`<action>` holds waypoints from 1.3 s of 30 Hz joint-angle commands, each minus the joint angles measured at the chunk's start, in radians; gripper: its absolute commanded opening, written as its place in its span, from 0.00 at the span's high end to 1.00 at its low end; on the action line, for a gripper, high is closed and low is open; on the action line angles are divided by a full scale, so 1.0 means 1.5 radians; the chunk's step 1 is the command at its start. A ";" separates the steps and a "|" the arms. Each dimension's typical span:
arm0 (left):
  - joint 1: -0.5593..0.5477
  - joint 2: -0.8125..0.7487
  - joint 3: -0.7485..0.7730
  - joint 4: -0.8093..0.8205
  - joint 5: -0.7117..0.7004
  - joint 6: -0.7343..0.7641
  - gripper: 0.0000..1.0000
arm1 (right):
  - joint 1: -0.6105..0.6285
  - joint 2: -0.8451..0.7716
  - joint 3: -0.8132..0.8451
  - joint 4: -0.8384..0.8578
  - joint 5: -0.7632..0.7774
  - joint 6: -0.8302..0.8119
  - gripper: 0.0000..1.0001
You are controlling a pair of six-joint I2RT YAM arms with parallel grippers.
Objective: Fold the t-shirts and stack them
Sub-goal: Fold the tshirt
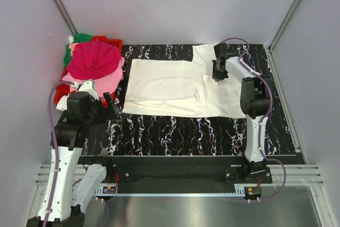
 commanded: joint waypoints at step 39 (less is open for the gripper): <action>-0.036 0.322 -0.100 0.262 0.091 -0.222 0.09 | -0.226 -0.452 -0.510 -0.054 -0.171 0.285 0.00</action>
